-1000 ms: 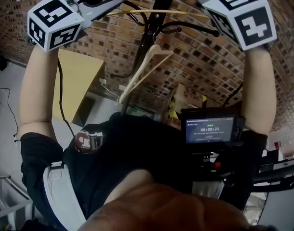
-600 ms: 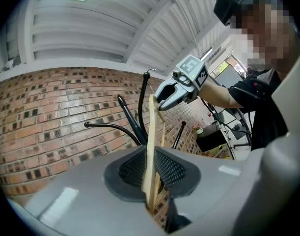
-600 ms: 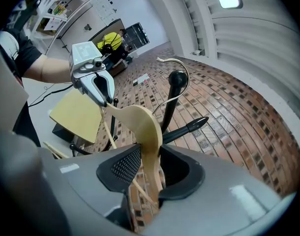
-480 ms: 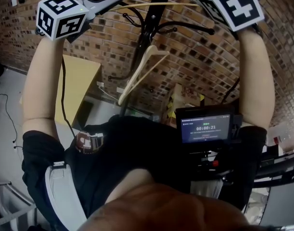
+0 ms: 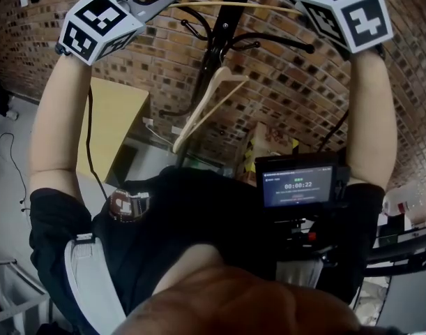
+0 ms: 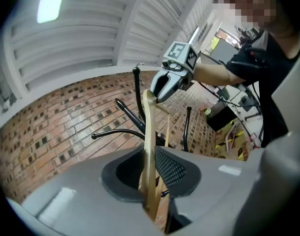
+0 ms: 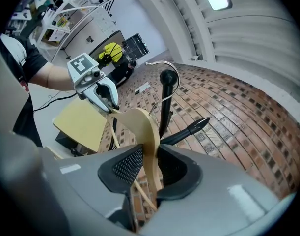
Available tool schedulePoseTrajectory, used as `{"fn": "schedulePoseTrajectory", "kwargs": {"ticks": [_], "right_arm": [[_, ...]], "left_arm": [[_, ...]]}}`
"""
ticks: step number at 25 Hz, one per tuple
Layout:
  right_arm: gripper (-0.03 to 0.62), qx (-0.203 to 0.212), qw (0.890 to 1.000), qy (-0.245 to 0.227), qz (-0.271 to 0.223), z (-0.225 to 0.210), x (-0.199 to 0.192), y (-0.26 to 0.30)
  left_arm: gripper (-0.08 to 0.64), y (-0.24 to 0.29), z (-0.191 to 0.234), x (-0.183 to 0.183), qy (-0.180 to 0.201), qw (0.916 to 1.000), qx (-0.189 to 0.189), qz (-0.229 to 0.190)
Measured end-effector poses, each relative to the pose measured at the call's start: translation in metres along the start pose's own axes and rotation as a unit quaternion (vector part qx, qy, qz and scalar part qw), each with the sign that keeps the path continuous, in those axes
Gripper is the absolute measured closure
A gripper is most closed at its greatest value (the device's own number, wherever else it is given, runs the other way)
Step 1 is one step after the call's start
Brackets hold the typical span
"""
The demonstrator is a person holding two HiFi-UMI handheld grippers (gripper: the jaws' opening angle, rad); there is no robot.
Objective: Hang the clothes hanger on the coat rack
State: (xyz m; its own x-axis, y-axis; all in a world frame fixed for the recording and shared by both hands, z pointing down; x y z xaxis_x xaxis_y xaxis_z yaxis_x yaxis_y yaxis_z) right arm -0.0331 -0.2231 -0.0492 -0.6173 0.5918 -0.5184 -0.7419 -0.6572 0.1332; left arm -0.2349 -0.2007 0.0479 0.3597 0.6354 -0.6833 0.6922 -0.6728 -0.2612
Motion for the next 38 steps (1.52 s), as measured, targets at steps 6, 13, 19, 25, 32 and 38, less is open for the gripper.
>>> {"fn": "schedulePoseTrajectory", "kwargs": {"ticks": [6, 13, 19, 25, 32, 38], "right_arm": [[0.494, 0.023, 0.999, 0.017, -0.028, -0.003, -0.001, -0.006], [0.511, 0.089, 0.990, 0.073, -0.083, -0.005, 0.005, -0.019], [0.514, 0.104, 0.987, 0.089, -0.088, -0.007, 0.005, -0.025], [0.512, 0.101, 0.986, 0.100, -0.083, -0.014, 0.001, -0.022], [0.514, 0.126, 0.985, 0.102, -0.062, -0.015, 0.009, -0.027], [0.515, 0.135, 0.985, 0.102, -0.020, -0.015, 0.010, -0.025]], "left_arm": [[0.502, 0.010, 0.002, -0.001, 0.087, 0.9948, -0.002, 0.053], [0.489, 0.018, 0.006, -0.004, 0.073, 0.9945, -0.037, 0.067], [0.486, 0.029, 0.009, -0.006, 0.027, 0.9931, -0.087, 0.074], [0.486, 0.040, 0.008, -0.016, -0.073, 0.9864, -0.119, 0.086], [0.488, 0.037, 0.010, -0.010, -0.125, 0.9762, -0.151, 0.093], [0.491, 0.050, 0.003, -0.019, -0.152, 0.9677, -0.176, 0.099]]}}
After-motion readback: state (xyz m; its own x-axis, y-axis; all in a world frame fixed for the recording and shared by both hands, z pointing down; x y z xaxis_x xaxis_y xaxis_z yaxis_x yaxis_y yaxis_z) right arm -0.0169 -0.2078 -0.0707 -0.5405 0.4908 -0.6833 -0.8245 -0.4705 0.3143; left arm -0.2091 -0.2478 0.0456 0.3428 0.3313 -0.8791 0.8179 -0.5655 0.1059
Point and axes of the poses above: the fingertips, and each gripper's own axes: y forward along the fingers, z to its left, x out of its top, the point moved 7 cm from there along -y, backward along the fingers, and after that the axes turned 14 degrees about -z, right-handed, at the moved point
